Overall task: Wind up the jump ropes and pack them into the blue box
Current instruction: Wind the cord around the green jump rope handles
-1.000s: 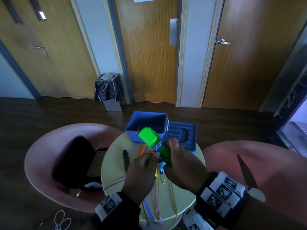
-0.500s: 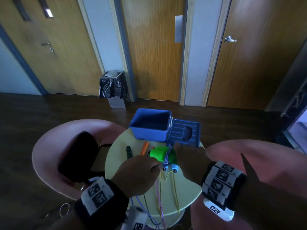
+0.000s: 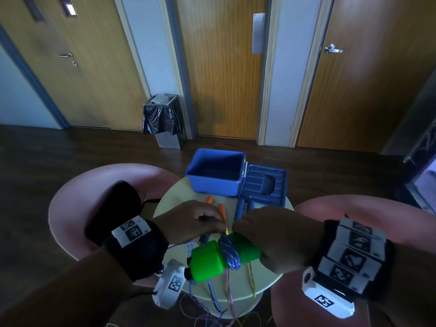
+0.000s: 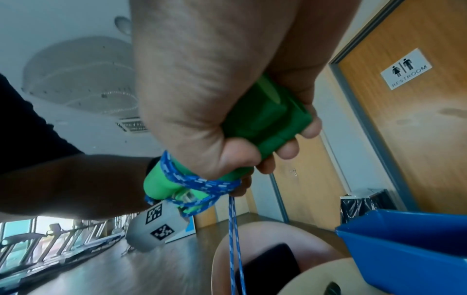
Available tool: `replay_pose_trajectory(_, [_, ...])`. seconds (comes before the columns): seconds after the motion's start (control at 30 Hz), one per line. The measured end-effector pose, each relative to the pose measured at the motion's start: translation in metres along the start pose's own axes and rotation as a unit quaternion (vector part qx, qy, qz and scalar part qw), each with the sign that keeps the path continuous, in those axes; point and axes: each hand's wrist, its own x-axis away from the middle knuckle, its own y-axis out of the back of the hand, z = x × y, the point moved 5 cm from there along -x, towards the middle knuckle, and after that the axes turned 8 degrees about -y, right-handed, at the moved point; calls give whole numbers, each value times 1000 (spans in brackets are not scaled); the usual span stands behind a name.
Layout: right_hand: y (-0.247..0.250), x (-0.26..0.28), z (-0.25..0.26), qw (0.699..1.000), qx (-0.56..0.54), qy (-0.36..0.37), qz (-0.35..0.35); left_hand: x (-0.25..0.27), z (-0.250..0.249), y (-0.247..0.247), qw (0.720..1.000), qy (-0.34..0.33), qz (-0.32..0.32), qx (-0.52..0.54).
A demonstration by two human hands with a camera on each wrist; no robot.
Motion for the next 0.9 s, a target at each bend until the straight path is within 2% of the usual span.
replay_pose_trajectory(0.2, [27,10,-12,991,-120,-14,-57,-3,-18,7,990,-54,-31,128])
replay_pose_trajectory(0.3, [34,12,-13,980,-179,-20,-84,-3,-18,5,974,-70,-46,213])
replay_pose_trajectory(0.4, [32,9,-11,975,-193,-20,-109,-5,-14,7,963,-66,-54,255])
replay_pose_trajectory(0.63, [34,-7,-11,974,-195,-35,-106,-1,0,17,932,-71,-44,352])
replay_pose_trajectory(0.7, [33,-17,-7,977,-189,-37,-89,4,4,24,933,-65,-35,352])
replay_pose_trajectory(0.77, [32,-28,-3,978,-191,-39,-76,7,14,33,942,-60,-57,325])
replay_pose_trajectory(0.9, [34,-54,2,980,-190,-38,-57,11,32,56,976,-63,-89,188])
